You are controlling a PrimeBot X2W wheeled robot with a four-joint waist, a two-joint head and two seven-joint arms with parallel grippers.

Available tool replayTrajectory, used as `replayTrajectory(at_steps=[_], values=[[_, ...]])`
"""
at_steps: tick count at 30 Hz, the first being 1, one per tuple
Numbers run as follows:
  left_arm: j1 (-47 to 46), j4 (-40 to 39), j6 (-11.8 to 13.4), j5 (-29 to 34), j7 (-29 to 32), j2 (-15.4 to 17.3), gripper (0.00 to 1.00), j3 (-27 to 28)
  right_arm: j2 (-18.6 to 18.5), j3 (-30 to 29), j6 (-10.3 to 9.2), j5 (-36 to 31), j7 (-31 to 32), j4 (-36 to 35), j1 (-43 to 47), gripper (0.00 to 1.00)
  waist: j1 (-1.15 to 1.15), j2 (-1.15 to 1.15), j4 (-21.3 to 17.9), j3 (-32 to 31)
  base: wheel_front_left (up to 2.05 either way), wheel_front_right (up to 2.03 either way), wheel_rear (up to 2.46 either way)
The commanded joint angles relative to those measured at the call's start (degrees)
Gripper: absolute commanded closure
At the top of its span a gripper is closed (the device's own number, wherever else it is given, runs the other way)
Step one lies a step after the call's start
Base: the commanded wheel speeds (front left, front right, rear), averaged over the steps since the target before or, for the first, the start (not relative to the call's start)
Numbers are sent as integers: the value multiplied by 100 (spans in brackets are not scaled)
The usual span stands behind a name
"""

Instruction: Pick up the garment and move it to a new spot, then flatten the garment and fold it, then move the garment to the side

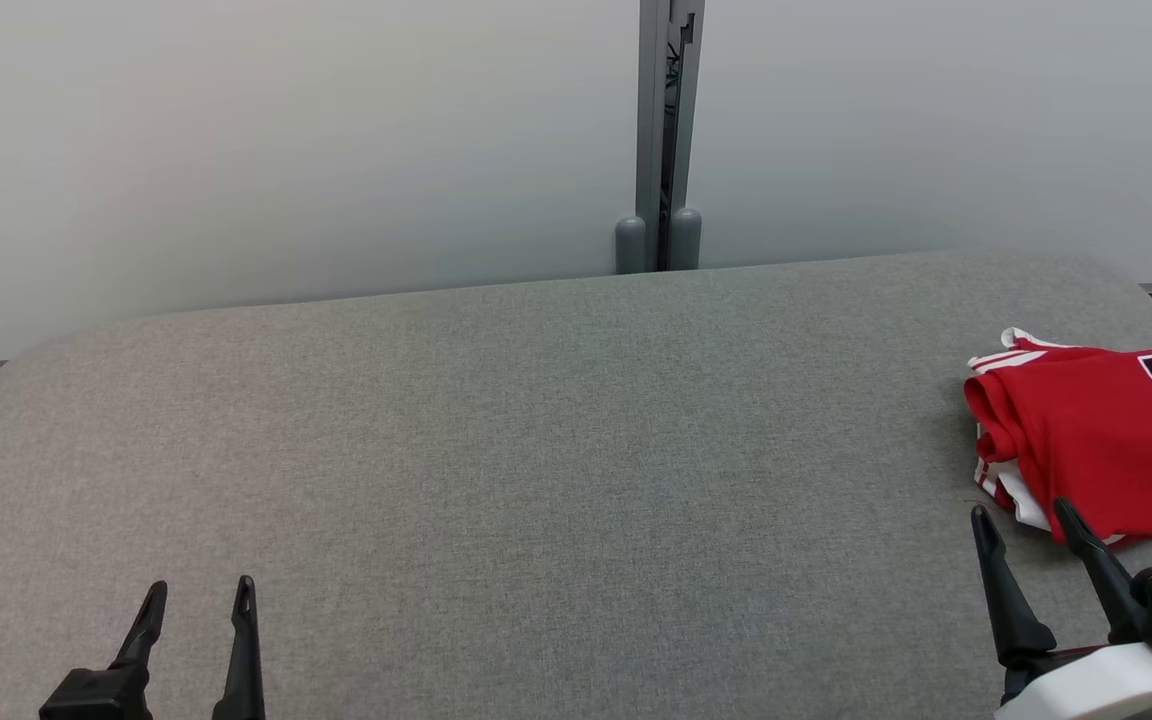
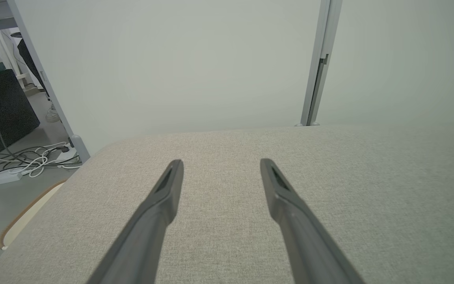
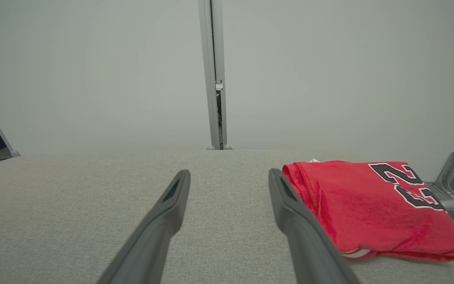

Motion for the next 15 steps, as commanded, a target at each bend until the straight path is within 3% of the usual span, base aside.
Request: replayTrajectory(at_steps=[1,5,6,15], values=[[41,-21,56,6,-13,15,0,-1,-13,-13,0,7,15,-32,50,0,0,0,7,-6,0,0,0],[45,-25,58,-40,-41,-18,0,12,-19,26,0,10,51,-51,50,0,0,0,11,-15,0,0,0],[2,5,35,-27,-14,-40,100,-7,-1,34,-1,10,22,-6,15,100,0,0,11,-15,0,0,0],[-114,193,-195,-723,106,-274,100,135,49,-5,0,821,100,252,-79,100,0,0,23,9,0,0,0]])
